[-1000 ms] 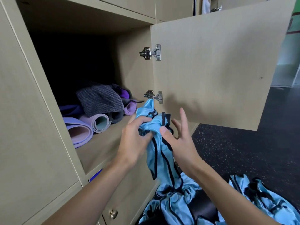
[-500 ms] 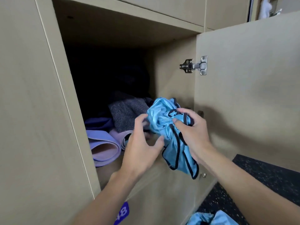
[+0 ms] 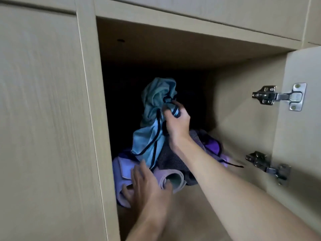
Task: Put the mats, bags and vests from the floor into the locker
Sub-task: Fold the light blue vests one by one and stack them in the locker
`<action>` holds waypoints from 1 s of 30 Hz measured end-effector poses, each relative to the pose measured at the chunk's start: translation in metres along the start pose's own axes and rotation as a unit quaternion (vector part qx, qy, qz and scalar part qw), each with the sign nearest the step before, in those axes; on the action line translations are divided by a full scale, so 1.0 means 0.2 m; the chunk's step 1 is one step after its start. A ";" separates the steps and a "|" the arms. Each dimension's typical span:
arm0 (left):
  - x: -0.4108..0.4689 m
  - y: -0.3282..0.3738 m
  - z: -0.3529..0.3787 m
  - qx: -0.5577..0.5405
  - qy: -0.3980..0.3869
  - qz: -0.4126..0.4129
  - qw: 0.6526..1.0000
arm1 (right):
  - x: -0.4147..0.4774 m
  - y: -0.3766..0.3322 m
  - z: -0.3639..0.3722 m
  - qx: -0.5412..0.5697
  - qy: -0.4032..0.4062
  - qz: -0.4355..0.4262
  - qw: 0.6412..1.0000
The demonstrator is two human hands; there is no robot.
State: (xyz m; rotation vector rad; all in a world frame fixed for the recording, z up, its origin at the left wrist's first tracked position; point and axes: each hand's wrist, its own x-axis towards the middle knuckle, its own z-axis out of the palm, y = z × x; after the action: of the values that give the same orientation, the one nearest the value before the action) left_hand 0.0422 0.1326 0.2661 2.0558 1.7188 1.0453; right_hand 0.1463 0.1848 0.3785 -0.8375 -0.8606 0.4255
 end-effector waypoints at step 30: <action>-0.18 0.01 0.05 -0.100 -0.102 0.178 0.974 | -0.56 0.06 -0.88 -0.439 -0.200 -0.068 0.873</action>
State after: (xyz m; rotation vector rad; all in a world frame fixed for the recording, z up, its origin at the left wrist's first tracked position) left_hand 0.0489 0.1011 0.2467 2.2930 1.1244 1.0115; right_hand 0.2197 0.0390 0.2482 -1.5427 -1.5359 0.0512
